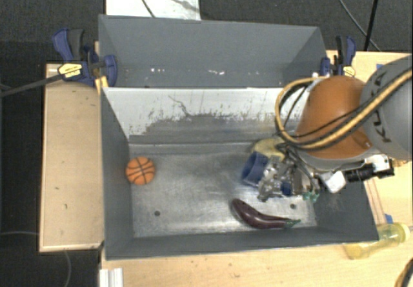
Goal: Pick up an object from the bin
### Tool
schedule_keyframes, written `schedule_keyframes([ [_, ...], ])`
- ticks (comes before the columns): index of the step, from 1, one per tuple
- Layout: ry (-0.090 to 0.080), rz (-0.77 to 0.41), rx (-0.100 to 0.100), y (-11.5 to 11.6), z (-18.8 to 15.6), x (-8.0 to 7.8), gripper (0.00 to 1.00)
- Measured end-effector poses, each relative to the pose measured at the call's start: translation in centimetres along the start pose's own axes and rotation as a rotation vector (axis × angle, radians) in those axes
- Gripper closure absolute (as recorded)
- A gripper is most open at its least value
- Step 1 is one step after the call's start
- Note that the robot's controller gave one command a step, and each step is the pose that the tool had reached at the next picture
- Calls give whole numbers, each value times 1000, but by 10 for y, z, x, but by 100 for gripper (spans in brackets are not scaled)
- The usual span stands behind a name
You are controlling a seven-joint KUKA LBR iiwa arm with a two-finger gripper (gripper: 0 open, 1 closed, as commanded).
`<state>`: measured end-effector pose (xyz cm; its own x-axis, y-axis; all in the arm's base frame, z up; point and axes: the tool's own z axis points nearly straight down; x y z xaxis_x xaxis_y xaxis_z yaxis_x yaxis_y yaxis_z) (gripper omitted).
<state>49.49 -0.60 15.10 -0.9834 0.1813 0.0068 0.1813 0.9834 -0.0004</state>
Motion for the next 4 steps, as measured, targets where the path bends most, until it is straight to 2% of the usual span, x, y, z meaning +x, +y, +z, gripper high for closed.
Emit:
schedule_keyframes([
  [1,-5,-30,0,1,-63,-1,100],
  [2,4,-22,-2,0,39,4,0],
  [3,0,-21,-2,-1,39,4,0],
  [4,-7,191,-2,18,76,2,100],
])
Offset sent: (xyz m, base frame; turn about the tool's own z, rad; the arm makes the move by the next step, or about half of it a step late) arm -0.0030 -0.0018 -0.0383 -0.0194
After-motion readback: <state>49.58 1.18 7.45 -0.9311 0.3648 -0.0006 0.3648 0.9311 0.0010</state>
